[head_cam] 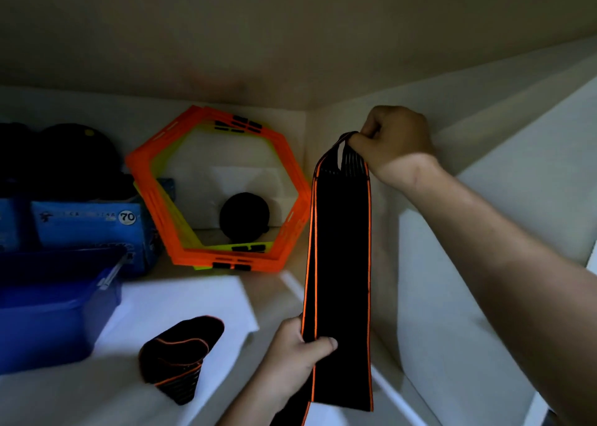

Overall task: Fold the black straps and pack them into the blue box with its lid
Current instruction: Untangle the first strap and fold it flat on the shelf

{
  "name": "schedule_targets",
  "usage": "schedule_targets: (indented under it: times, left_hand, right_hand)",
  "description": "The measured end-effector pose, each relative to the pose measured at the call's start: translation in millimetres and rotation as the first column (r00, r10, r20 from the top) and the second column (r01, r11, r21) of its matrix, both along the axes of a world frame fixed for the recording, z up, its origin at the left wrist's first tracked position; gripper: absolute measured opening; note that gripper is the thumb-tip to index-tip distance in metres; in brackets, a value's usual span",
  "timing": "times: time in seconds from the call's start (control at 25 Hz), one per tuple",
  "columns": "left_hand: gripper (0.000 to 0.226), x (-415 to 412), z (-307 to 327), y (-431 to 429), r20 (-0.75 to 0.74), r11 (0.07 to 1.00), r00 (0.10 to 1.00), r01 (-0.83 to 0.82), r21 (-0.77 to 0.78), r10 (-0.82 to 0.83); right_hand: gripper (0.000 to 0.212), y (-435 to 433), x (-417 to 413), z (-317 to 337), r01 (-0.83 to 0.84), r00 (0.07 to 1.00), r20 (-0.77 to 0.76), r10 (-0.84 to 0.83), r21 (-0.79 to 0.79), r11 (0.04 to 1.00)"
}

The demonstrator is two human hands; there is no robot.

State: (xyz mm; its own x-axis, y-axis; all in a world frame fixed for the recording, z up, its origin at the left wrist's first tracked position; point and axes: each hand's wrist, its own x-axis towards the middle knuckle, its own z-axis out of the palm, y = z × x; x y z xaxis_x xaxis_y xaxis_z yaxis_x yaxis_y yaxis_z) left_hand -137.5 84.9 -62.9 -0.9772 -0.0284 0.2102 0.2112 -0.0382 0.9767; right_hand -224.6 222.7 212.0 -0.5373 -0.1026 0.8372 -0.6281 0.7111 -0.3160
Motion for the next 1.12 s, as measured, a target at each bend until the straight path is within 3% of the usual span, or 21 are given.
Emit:
schedule_targets:
  times: [0.28,0.48,0.76,0.84,0.92,1.0,1.04,1.12]
  left_hand:
    - [0.035,93.4,-4.7,-57.0,0.020,0.996,0.996,-0.084,0.010,0.083]
    - [0.060,174.3,-21.3,-132.0,0.130,0.968,0.963,-0.246,0.054,0.237]
    - [0.069,239.2,-27.0,-225.7,0.226,0.977,0.955,-0.208,0.040,0.193]
    - [0.067,247.1,-26.4,-240.6,0.256,0.985,0.952,-0.167,-0.034,0.170]
    - [0.061,248.0,-25.8,-252.6,0.232,0.938,0.939,-0.182,-0.294,0.255]
    - [0.046,244.2,-24.8,-260.9,0.153,0.758,0.916,-0.202,-0.620,0.370]
    - [0.040,243.1,-23.9,-262.5,0.129,0.675,0.911,-0.190,-0.713,0.392]
    - [0.045,242.6,-26.7,-264.3,0.104,0.598,0.911,-0.172,-0.783,0.398]
  right_hand:
    - [0.017,-72.4,-13.0,-44.5,-0.158,0.980,0.123,0.155,0.010,0.987]
    - [0.017,-176.6,-2.0,-99.9,-0.285,0.916,0.320,0.243,0.091,0.954]
    - [0.034,-306.0,8.2,-184.0,-0.298,0.859,0.505,0.085,0.358,0.885]
    - [0.041,-326.0,8.4,-207.9,-0.259,0.839,0.543,0.001,0.399,0.879]
    - [0.039,-341.2,8.7,-229.2,-0.255,0.798,0.600,-0.045,0.405,0.878]
    - [0.037,-351.6,7.3,-247.0,-0.272,0.772,0.633,-0.063,0.419,0.866]
    - [0.036,-354.9,6.3,-254.8,-0.273,0.768,0.636,-0.076,0.433,0.859]
    - [0.033,-359.8,5.2,-268.7,-0.262,0.765,0.633,-0.116,0.472,0.842]
